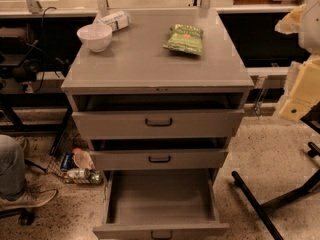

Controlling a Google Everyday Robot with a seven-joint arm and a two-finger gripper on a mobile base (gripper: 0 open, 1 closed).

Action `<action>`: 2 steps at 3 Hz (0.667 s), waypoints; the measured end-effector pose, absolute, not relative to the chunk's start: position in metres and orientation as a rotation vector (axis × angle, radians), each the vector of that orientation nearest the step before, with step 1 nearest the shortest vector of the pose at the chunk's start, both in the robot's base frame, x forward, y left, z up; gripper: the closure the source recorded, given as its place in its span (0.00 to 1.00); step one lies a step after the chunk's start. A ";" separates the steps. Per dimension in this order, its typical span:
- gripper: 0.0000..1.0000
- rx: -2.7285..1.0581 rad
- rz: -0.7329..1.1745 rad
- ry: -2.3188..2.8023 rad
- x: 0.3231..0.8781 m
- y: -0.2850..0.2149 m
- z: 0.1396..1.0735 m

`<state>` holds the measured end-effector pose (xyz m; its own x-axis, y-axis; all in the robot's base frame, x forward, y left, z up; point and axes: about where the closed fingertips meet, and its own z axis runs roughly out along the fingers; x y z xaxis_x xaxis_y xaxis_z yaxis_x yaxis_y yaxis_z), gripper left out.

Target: Close bottom drawer

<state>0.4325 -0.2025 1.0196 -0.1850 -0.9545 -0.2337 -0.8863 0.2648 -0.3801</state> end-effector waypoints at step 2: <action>0.00 -1.653 -0.165 2.216 0.429 -0.207 0.995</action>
Offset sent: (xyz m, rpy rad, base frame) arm -0.0076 -0.0132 -0.0677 0.0148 0.2176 -0.1094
